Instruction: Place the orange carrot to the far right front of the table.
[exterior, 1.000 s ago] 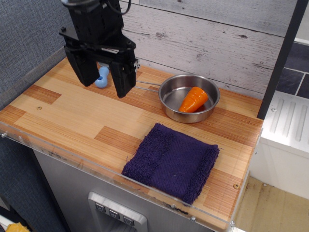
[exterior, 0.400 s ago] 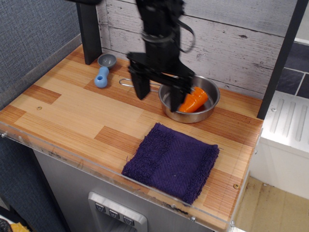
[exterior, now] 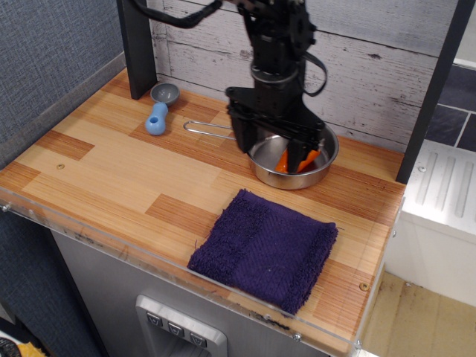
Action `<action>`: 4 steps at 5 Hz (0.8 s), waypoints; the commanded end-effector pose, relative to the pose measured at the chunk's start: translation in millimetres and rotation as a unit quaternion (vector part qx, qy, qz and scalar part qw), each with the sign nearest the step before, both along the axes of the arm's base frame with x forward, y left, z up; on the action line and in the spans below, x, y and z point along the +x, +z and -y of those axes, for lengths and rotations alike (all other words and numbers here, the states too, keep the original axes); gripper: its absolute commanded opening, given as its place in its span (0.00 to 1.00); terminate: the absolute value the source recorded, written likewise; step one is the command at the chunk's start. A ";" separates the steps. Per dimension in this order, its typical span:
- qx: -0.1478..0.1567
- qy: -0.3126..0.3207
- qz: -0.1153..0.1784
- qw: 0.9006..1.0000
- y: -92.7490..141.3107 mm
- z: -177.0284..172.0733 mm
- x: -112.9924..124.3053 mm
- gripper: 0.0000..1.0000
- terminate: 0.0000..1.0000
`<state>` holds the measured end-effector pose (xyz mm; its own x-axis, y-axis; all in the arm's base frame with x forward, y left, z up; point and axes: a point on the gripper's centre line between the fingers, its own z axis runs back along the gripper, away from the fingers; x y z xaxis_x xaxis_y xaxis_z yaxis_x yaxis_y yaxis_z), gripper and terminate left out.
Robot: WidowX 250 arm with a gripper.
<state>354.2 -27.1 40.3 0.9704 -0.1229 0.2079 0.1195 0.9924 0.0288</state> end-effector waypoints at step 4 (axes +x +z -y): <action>-0.010 -0.016 0.031 0.999 -19.6 -0.3 9.2 0.00 0.00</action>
